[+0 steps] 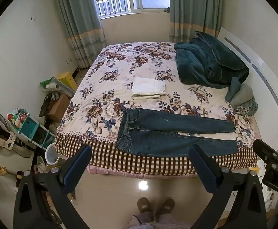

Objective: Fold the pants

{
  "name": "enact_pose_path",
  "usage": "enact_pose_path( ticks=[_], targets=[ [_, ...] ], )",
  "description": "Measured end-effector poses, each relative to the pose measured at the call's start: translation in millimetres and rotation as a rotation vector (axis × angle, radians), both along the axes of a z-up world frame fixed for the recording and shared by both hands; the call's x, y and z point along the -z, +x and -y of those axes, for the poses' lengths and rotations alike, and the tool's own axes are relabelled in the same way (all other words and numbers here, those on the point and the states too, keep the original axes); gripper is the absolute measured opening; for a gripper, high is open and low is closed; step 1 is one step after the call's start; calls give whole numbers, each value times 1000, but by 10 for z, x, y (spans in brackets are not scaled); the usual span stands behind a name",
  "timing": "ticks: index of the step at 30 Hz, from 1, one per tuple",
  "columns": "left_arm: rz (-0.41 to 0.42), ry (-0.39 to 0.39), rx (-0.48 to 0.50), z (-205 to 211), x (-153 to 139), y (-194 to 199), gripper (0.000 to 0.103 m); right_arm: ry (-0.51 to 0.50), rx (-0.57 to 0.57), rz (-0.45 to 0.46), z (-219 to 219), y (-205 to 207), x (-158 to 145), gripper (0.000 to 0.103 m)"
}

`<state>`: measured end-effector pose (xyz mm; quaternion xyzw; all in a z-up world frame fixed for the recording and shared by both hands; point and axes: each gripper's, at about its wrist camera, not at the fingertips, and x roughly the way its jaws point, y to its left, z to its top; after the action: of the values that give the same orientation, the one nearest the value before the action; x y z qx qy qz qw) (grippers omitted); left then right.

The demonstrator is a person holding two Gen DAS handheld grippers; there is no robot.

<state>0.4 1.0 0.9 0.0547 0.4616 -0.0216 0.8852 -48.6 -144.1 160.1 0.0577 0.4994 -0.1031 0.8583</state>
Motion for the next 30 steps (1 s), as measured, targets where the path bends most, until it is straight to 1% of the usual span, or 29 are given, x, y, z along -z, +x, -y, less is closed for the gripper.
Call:
enact_pose_path(
  ticks=[6, 7, 10, 12, 13, 30],
  targets=[
    [10, -1, -4, -5, -19, 26, 103, -2, 3, 4, 43, -25, 15, 103],
    [13, 1, -4, 27, -76, 32, 103, -2, 3, 4, 51, -27, 21, 103],
    [15, 1, -4, 87, -124, 55, 103, -4, 4, 7, 42, -33, 3, 103],
    [20, 2, -2, 76, -132, 22, 103, -4, 3, 11, 1, -62, -12, 103],
    [25, 3, 5, 50, -185, 19, 103, -4, 2, 13, 16, -84, 25, 103],
    [38, 8, 7, 120, -197, 21, 103, -6, -1, 14, 3, -85, 51, 103]
  ],
)
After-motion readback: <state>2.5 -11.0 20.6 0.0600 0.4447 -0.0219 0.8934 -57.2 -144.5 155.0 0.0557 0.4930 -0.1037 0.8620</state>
